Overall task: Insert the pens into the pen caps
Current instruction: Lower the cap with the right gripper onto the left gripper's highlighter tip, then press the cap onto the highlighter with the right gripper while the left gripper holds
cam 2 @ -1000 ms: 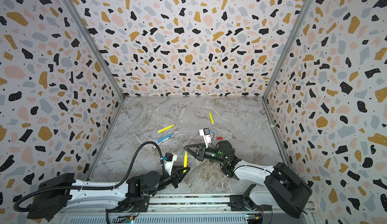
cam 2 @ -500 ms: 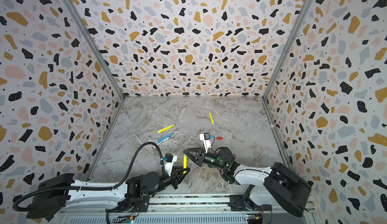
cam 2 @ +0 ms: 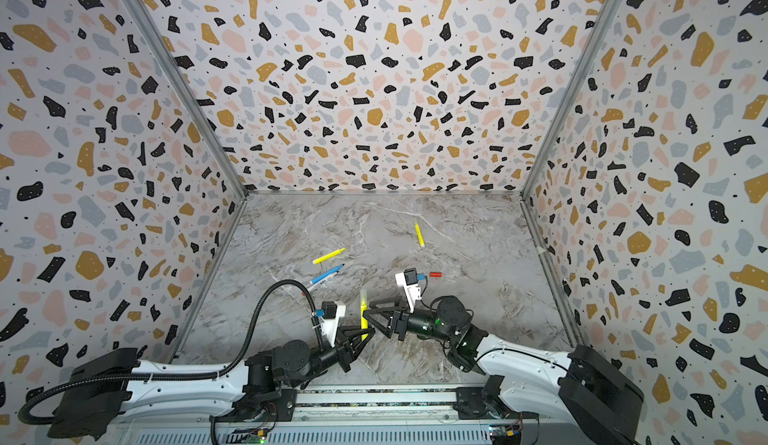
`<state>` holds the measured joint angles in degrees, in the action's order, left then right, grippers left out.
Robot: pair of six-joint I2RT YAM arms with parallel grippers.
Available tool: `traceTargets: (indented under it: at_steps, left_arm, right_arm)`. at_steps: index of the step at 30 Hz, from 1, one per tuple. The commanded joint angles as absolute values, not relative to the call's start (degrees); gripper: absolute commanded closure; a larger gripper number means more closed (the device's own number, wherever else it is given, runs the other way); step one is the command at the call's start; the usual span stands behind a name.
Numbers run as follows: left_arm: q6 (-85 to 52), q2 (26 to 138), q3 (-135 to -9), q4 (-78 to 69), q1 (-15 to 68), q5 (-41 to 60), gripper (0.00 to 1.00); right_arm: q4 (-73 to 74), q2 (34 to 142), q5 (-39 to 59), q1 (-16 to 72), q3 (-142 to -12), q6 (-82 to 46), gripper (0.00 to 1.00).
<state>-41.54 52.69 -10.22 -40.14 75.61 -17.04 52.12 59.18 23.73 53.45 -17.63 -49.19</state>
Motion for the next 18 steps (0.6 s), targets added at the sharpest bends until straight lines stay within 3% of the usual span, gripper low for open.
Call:
traceTargets:
  at_steps: [1, 7, 18]
  left_arm:
    - [-40.4, 51.8, -9.7, -42.3, 75.5, -18.0, 0.99]
    - [-40.4, 52.1, -9.8, -41.4, 75.5, -18.0, 0.99]
    - [-40.4, 53.8, -10.8, -40.7, 75.6, -17.8, 0.99]
  right_arm:
    - [40.2, 55.0, 20.2, 52.5, -22.6, -43.0, 0.37]
    - [19.0, 57.5, 19.0, 51.1, -37.1, -35.5, 0.4]
    - [13.8, 65.3, 20.0, 53.6, -45.2, -31.9, 0.48]
